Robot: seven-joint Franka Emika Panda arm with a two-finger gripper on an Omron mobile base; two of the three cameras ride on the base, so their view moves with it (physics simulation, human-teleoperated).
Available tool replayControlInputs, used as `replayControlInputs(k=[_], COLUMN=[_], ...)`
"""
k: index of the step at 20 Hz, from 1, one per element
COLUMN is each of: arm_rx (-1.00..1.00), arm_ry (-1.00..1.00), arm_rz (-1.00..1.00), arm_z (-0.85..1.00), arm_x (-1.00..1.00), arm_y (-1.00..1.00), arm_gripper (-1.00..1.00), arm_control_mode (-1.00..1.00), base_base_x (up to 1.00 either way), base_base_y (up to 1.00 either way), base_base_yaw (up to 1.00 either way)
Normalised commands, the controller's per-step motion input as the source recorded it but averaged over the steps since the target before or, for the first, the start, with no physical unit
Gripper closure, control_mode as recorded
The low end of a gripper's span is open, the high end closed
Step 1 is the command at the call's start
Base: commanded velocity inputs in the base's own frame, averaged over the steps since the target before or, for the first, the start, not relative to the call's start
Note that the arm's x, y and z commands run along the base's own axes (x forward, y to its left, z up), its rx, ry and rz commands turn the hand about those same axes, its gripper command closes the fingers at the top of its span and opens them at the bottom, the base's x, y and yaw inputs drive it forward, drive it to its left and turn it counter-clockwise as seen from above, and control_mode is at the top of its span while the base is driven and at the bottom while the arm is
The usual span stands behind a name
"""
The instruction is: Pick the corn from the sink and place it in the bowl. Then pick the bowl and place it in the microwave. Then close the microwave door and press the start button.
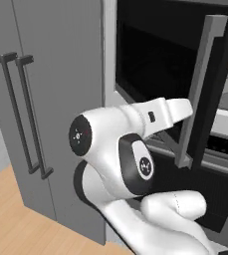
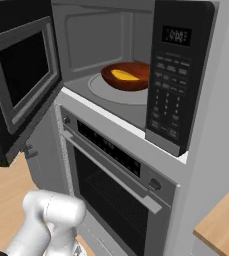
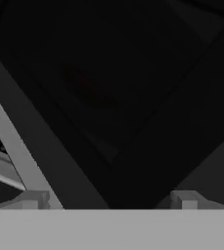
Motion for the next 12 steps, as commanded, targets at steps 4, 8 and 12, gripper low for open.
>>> replayControlInputs(k=[4,8,12], arm_rx=[0.2,0.15,0.12], arm_ry=[0.0,-0.01,-0.06], arm_rz=[0.0,0.0,0.0], arm_z=[0.19,0.05,0.0], arm_x=[0.05,0.34,0.5], arm_y=[-1.0,-0.96,-0.81], arm_gripper=[-1.0,-1.0,-1.0], arm_control_mode=[-1.0,-1.0,-1.0], base_base_x=[0.0,0.0,0.0], base_base_y=[0.0,0.0,0.0], base_base_yaw=[0.0,0.0,0.0])
